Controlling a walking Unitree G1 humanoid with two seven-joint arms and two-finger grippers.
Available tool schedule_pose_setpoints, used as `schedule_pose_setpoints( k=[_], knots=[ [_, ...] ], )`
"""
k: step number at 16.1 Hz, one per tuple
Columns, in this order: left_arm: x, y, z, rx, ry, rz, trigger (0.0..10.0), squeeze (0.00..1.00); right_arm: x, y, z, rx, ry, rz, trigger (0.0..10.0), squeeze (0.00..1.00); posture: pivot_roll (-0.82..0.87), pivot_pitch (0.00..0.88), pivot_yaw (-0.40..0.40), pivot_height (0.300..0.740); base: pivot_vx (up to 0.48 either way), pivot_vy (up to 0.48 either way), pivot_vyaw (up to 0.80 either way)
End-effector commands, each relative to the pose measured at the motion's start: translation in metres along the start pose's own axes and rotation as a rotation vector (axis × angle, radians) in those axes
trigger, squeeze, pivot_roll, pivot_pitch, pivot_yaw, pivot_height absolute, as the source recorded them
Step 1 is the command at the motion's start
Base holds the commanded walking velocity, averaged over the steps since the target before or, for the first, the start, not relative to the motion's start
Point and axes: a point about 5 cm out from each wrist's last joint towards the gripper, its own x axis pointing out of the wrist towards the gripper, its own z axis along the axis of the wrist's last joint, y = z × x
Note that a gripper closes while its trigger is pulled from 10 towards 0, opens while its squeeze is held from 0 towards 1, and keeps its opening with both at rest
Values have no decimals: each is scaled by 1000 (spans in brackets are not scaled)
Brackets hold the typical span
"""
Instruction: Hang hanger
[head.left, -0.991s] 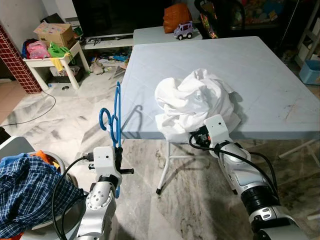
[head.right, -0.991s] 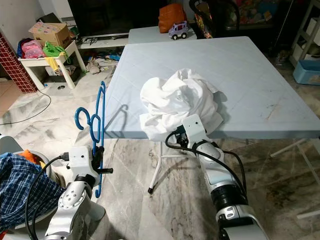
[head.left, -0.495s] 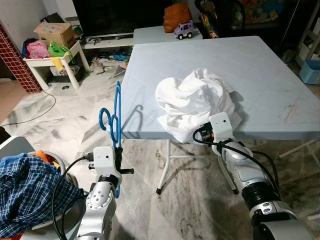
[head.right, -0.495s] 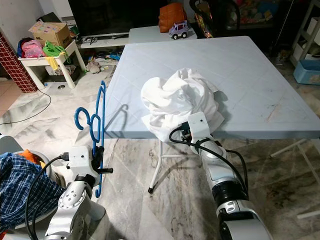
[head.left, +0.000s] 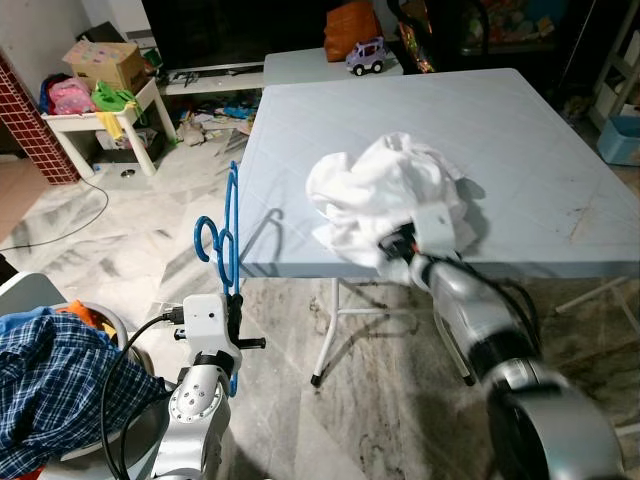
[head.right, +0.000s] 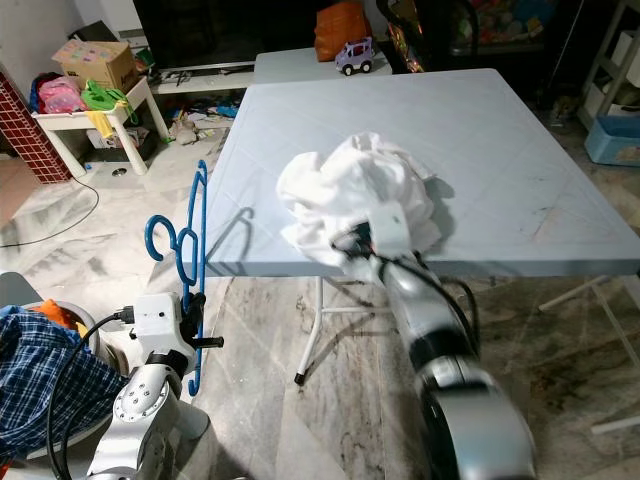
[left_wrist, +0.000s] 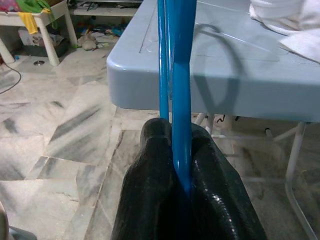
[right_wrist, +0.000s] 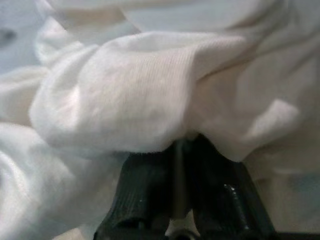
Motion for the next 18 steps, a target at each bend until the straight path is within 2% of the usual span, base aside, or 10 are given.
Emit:
schedule_pose_setpoints(
  k=[1,5,8,10,12,14,15,16,17,18],
  knots=[
    [-3,4,-3,0,20,19,10000,0,6,6,18,19,-39,13,0,0,-17,0,52,740,0,0,0],
    [-10,11,-3,7,18,51,10000,0,18,12,83,36,-123,19,0,0,34,0,22,740,0,0,0],
    [-13,15,-2,11,13,83,10000,0,10,1,168,236,-370,-75,0,0,52,0,8,740,0,0,0],
    [-15,15,-2,10,11,91,10000,0,4,3,193,223,-471,-83,0,0,62,0,-5,740,0,0,0],
    [-15,13,-3,9,12,98,10000,0,5,11,191,93,-481,-105,0,0,63,0,-12,740,0,0,0],
    [-16,12,-3,7,14,103,10000,0,16,32,148,-170,-372,-72,0,0,66,0,-15,740,0,0,0],
    [-15,12,-3,7,14,103,10000,0,19,41,123,-298,-294,-21,10000,0,66,0,-15,740,0,0,0],
    [-15,12,-3,6,14,101,10000,0,22,47,94,-419,-192,32,10000,86,63,0,-12,740,0,0,0],
    [-14,11,-2,7,14,98,10000,0,22,48,78,-456,-132,64,10000,1000,61,0,-12,740,0,0,0],
    [-13,10,-2,7,13,94,10000,0,21,52,57,-449,-44,150,10000,1000,59,0,-11,740,0,0,0]
  ],
)
